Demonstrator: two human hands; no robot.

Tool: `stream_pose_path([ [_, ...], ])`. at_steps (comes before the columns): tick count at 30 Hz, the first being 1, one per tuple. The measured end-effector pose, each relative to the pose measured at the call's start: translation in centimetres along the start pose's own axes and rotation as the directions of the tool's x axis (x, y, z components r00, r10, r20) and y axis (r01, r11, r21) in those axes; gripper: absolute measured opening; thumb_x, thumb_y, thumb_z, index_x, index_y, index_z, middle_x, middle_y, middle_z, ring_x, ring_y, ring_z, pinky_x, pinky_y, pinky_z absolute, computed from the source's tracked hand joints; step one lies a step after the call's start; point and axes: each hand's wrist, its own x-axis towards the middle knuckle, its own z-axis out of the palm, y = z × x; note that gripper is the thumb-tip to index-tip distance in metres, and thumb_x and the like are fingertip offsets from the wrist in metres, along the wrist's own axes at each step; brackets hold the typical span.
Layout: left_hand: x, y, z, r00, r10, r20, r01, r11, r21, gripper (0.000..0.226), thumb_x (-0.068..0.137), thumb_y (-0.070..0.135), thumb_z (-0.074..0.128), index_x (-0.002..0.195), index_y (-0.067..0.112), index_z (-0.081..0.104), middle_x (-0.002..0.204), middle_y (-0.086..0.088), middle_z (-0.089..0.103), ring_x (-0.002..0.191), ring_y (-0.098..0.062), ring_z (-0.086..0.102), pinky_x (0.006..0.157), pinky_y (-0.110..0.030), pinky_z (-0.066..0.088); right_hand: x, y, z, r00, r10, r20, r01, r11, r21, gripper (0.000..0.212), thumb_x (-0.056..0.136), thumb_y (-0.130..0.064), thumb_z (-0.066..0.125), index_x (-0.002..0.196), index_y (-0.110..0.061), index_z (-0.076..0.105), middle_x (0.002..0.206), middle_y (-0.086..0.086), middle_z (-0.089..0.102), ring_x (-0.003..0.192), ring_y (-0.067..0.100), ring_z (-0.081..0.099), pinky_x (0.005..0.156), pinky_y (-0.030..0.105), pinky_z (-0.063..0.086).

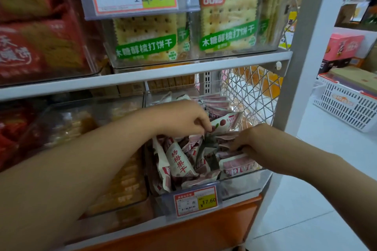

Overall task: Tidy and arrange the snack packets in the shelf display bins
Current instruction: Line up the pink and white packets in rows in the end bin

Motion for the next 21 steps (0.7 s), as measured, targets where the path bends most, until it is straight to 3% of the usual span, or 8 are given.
stream_pose_path([
  [3, 2.3, 0.8, 0.5, 0.978, -0.052, -0.2, 0.041, 0.997, -0.059, 0.028, 0.091, 0.016, 0.058, 0.118, 0.017, 0.064, 0.114, 0.003, 0.066, 0.095, -0.006, 0.059, 0.082, -0.018, 0.045, -0.9, 0.0, -0.2, 1.0, -0.015, -0.008, 0.015, 1.0, 0.026, 0.041, 0.091, -0.006, 0.043, 0.112, -0.033, 0.066, 0.107, -0.007, 0.067, 0.092, 0.015, 0.061, 0.083, 0.032, 0.051],
  [5, 4.3, 1.2, 1.5, 0.97, -0.085, -0.228, 0.086, 0.996, -0.008, 0.032, 0.09, 0.021, 0.06, 0.122, 0.017, 0.061, 0.115, 0.0, 0.065, 0.099, -0.013, 0.06, 0.085, -0.029, 0.049, -1.1, -0.1, -0.3, 1.0, -0.027, -0.013, 0.028, 0.999, 0.041, 0.041, 0.091, -0.006, 0.043, 0.112, -0.033, 0.066, 0.108, -0.007, 0.067, 0.094, 0.015, 0.061, 0.084, 0.032, 0.05],
  [8, 6.8, 1.2, 2.8, 0.969, -0.129, -0.208, 0.158, 0.98, 0.125, 0.033, 0.088, 0.032, 0.062, 0.118, 0.017, 0.061, 0.103, 0.001, 0.065, 0.09, -0.017, 0.057, 0.068, -0.03, 0.044, -1.0, 0.1, -0.3, 0.999, -0.041, -0.013, 0.041, 0.998, 0.051, 0.042, 0.091, -0.006, 0.043, 0.115, -0.033, 0.065, 0.11, -0.007, 0.067, 0.095, 0.016, 0.061, 0.085, 0.032, 0.05],
  [12, 8.3, 1.4, 3.4, 0.971, -0.119, -0.209, 0.17, 0.954, 0.247, 0.015, 0.087, 0.033, 0.061, 0.084, 0.019, 0.061, 0.077, 0.003, 0.055, 0.076, -0.018, 0.049, 0.051, -0.027, 0.031, -0.9, 0.3, -0.1, 0.999, -0.037, -0.01, 0.038, 0.996, 0.078, 0.043, 0.092, -0.005, 0.043, 0.116, -0.033, 0.065, 0.112, -0.006, 0.066, 0.096, 0.016, 0.062, 0.086, 0.032, 0.051],
  [15, 8.5, 1.0, 3.2, 0.976, -0.13, -0.175, 0.164, 0.967, 0.194, 0.022, 0.087, 0.026, 0.06, 0.067, 0.02, 0.051, 0.062, 0.006, 0.051, 0.067, -0.019, 0.056, 0.053, -0.027, 0.04, -0.9, 0.3, -0.1, 0.999, -0.038, -0.006, 0.038, 0.995, 0.089, 0.044, 0.092, -0.005, 0.043, 0.117, -0.033, 0.064, 0.115, -0.008, 0.066, 0.097, 0.014, 0.061, 0.088, 0.031, 0.051],
  [17, 8.1, 0.6, 2.8, 0.97, -0.144, -0.195, 0.161, 0.984, 0.072, 0.011, 0.088, 0.022, 0.061, 0.077, 0.02, 0.058, 0.067, 0.004, 0.06, 0.066, -0.016, 0.062, 0.061, -0.03, 0.048, -1.0, 0.4, -0.1, 0.999, -0.04, 0.001, 0.04, 0.995, 0.09, 0.043, 0.092, -0.005, 0.043, 0.118, -0.033, 0.063, 0.116, -0.009, 0.065, 0.099, 0.013, 0.06, 0.09, 0.03, 0.05],
  [19, 7.6, 0.3, 2.6, 0.942, -0.15, -0.299, 0.146, 0.989, -0.036, 0.003, 0.087, 0.021, 0.063, 0.087, 0.02, 0.06, 0.086, -0.001, 0.066, 0.072, -0.017, 0.062, 0.065, -0.029, 0.047, -1.1, 0.4, -0.1, 0.999, -0.05, 0.0, 0.05, 0.995, 0.082, 0.043, 0.092, -0.005, 0.044, 0.118, -0.033, 0.063, 0.116, -0.008, 0.065, 0.101, 0.014, 0.06, 0.091, 0.03, 0.049],
  [21, 7.1, 0.1, 2.6, 0.894, -0.145, -0.424, 0.107, 0.988, -0.111, 0.015, 0.087, 0.02, 0.065, 0.101, 0.018, 0.061, 0.1, 0.0, 0.064, 0.082, -0.017, 0.059, 0.067, -0.028, 0.043, -1.2, 0.4, -0.2, 0.998, -0.06, 0.009, 0.059, 0.995, 0.078, 0.042, 0.092, -0.005, 0.043, 0.118, -0.031, 0.064, 0.115, -0.008, 0.065, 0.1, 0.014, 0.06, 0.091, 0.03, 0.049],
])
